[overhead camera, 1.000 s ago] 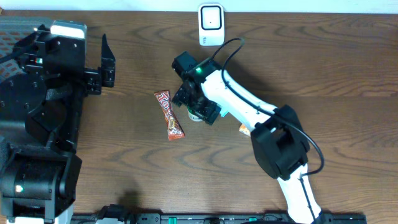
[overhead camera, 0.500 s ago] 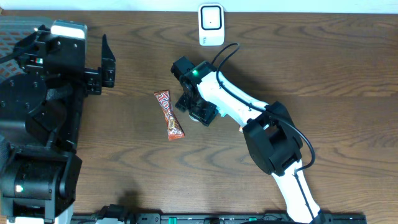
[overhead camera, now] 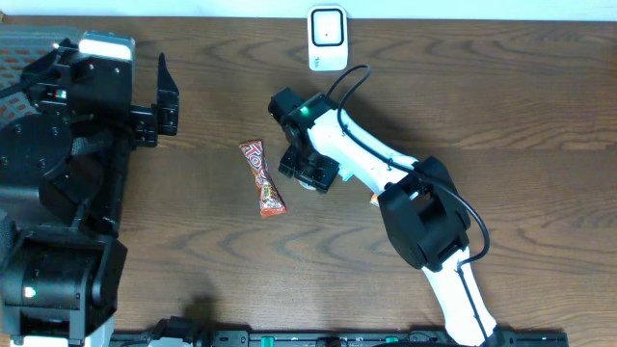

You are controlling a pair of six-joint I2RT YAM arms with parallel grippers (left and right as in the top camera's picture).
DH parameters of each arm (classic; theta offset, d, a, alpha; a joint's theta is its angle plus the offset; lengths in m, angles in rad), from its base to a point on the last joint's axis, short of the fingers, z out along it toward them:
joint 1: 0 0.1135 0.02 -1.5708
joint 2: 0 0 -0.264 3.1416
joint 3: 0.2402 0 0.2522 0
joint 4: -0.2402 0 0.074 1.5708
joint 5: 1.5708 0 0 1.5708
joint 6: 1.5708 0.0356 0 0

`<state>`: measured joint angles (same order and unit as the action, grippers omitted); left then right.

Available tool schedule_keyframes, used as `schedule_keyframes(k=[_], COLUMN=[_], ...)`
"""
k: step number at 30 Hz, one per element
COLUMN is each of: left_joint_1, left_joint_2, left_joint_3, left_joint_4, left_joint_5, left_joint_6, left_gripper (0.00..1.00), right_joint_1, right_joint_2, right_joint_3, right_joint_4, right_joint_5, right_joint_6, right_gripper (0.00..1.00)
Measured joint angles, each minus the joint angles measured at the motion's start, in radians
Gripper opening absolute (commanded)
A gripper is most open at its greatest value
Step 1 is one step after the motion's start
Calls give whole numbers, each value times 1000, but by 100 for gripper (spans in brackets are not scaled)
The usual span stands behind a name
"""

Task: Scan the item barcode

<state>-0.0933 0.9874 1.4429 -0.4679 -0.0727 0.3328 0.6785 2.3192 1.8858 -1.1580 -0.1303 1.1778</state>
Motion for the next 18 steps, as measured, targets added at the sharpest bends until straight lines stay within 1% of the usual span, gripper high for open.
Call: schedule_keyframes(k=[2, 3, 5, 6, 10, 12, 15, 17, 18], left_joint_1=[0, 0, 0, 0, 0, 0, 0, 0, 0], left_joint_2=[0, 0, 0, 0, 0, 0, 0, 0, 0], left_joint_3=[0, 0, 0, 0, 0, 0, 0, 0, 0], left_joint_4=[0, 0, 0, 0, 0, 0, 0, 0, 0], left_joint_5=[0, 0, 0, 0, 0, 0, 0, 0, 0], left_joint_6=[0, 0, 0, 0, 0, 0, 0, 0, 0], left_gripper=[98, 98, 98, 98, 98, 98, 98, 98, 98], right_joint_1=[-8, -11, -15, -18, -18, -18, -16, -10, -4], right_joint_2=[-3, -4, -9, -13, -45, -63, -75, -75, -75], right_joint_3=[0, 0, 0, 0, 0, 0, 0, -5, -12], right_joint_4=[-23, -37, -54, -59, -61, -61, -54, -50, -43], right_joint_5=[0, 0, 0, 0, 0, 0, 14, 31, 37], right_joint_6=[-27, -41, -64, -80, -150, -180, -206, -215, -219], right_gripper=[46, 46, 53, 55, 53, 54, 60, 68, 68])
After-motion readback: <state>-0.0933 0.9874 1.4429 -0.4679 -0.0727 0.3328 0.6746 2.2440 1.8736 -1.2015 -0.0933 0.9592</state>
